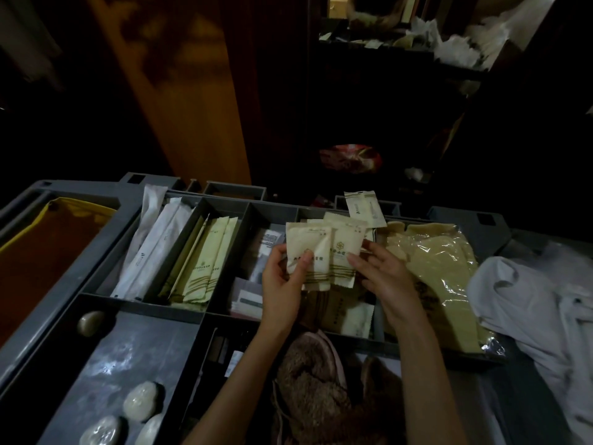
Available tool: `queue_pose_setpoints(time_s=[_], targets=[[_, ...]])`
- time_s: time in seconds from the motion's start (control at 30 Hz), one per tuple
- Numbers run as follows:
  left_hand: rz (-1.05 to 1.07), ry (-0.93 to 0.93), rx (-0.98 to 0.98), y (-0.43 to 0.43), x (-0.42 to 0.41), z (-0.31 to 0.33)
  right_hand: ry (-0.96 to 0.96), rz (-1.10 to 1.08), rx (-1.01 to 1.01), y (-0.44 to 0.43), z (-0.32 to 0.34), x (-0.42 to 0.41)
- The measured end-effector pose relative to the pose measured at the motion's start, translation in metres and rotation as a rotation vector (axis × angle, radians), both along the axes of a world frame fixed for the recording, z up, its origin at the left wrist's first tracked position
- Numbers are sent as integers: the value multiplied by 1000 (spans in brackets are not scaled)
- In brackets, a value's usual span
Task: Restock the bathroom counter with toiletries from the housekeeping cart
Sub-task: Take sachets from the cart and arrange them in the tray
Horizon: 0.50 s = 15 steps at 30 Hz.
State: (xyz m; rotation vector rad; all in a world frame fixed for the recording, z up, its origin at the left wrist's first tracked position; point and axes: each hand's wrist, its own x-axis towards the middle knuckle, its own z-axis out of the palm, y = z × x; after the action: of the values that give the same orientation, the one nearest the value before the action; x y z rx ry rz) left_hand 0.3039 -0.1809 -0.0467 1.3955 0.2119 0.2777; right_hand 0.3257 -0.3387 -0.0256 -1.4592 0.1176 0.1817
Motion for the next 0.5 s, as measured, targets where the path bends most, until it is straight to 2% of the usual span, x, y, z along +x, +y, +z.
queue_pose_setpoints(time_s=[0.23, 0.4, 0.5], targets=[[-10, 26, 29, -1, 0, 1, 39, -33, -23, -2, -1, 2], [12, 134, -54, 0, -3, 2, 22, -79, -3, -15, 11, 0], [16, 134, -61, 1, -11, 7, 8, -110, 10, -24, 19, -6]])
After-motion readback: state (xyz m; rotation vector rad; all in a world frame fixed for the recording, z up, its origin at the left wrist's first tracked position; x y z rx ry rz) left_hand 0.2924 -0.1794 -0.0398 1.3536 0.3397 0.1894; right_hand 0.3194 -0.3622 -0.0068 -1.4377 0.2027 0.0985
